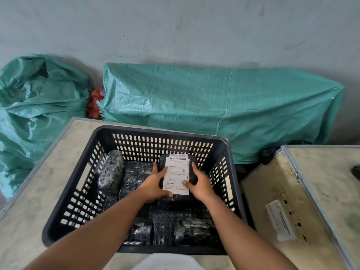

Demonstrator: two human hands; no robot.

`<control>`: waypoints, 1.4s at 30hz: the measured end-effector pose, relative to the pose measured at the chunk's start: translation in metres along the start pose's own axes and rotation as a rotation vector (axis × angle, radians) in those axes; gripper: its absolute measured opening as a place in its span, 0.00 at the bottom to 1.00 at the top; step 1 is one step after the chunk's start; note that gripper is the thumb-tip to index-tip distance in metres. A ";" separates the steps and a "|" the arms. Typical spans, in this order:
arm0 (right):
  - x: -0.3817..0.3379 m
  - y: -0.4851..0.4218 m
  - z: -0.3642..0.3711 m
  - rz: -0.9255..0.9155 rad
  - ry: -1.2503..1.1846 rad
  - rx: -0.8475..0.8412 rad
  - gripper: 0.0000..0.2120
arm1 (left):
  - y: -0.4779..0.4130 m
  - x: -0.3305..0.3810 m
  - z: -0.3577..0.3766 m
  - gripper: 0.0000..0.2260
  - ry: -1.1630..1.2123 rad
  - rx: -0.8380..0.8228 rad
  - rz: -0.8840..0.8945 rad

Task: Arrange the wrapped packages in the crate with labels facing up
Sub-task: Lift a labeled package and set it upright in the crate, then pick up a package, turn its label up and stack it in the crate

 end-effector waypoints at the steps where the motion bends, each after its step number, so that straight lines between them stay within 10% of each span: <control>1: -0.006 0.001 -0.009 -0.015 0.009 0.009 0.44 | 0.002 0.006 -0.007 0.54 0.013 0.026 0.014; 11: -0.005 0.086 -0.061 -0.023 -0.123 -0.030 0.47 | 0.061 0.090 -0.030 0.37 0.081 0.027 0.276; 21: 0.009 0.118 -0.023 -0.039 0.331 -0.375 0.19 | 0.091 0.052 0.051 0.33 -0.082 -0.498 0.125; 32: 0.017 0.115 -0.024 -0.030 0.209 -0.271 0.18 | 0.084 0.043 0.050 0.32 -0.077 -0.457 0.105; 42: 0.015 0.113 -0.027 -0.054 0.125 -0.176 0.16 | 0.090 0.079 0.052 0.30 -0.261 -0.288 0.427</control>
Point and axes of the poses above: each hand's wrist, its own y-axis away from the middle knuckle, its own z-axis out of the palm, x = y × z, the point moved 8 cm from there along -y, towards the middle knuckle, and after that the axes turned 10 degrees about y, right-handed, at the moved point
